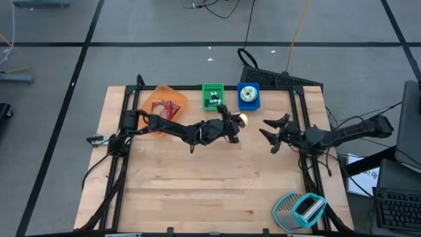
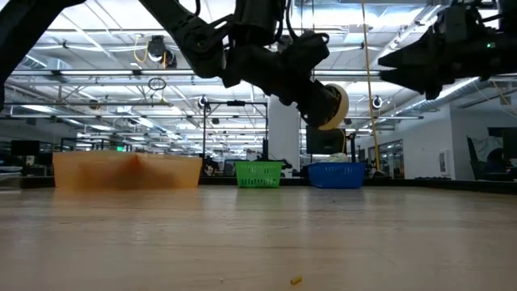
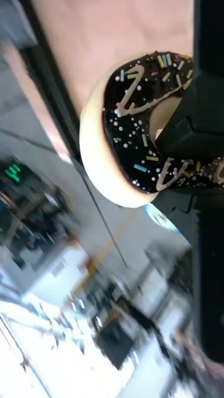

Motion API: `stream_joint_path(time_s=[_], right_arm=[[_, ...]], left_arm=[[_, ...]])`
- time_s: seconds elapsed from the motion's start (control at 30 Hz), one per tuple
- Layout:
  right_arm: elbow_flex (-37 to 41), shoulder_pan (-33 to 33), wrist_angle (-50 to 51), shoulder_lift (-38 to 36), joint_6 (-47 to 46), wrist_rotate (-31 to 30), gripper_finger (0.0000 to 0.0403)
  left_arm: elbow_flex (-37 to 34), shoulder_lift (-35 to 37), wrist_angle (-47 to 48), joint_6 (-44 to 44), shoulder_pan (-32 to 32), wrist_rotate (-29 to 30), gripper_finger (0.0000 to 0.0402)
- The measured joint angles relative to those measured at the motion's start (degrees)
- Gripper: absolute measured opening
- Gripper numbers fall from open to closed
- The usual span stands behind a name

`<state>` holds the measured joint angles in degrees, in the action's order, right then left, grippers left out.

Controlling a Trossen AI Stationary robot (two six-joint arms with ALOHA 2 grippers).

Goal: Pick & Place Food Item
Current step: Put the black doughnut into the blue bin

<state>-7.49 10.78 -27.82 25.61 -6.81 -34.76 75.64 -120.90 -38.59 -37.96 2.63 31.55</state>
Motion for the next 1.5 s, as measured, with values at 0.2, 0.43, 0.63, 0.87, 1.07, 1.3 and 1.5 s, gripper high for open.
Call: stream_joint_path(time_s=[0.2,0.43,0.63,0.87,1.07,1.3,1.5], right_arm=[[0.0,-2.5,-10.57,13.49,-4.76,0.45,0.0283],[-0.02,-6.8,-18.02,24.39,-12.0,0.55,0.0302],[-0.73,-9.88,-26.8,30.62,-10.42,7.93,0.029],[-6.16,-12.09,-25.98,38.03,-10.2,12.67,0.0286],[-9.16,-13.48,-25.46,43.32,-9.01,12.39,0.0286],[-9.18,-13.5,-25.39,43.14,-9.0,12.21,0.0263],[-9.18,-13.37,-25.21,41.99,-9.0,12.1,0.0199]], left_arm=[[0.0,0.11,-0.2,-2.02,-0.39,4.38,0.0049],[0.0,0.11,-0.16,-1.68,-0.59,4.38,0.0049],[0.0,0.11,-0.15,1.45,-0.57,1.34,0.0049],[0.0,0.11,-0.04,2.23,-0.52,-0.08,0.0049],[0.0,0.11,-0.02,2.03,-0.46,0.16,0.0049],[0.0,0.13,0.15,2.11,-0.46,0.44,0.0049],[0.0,0.21,0.62,2.25,-0.48,0.44,0.0049]])
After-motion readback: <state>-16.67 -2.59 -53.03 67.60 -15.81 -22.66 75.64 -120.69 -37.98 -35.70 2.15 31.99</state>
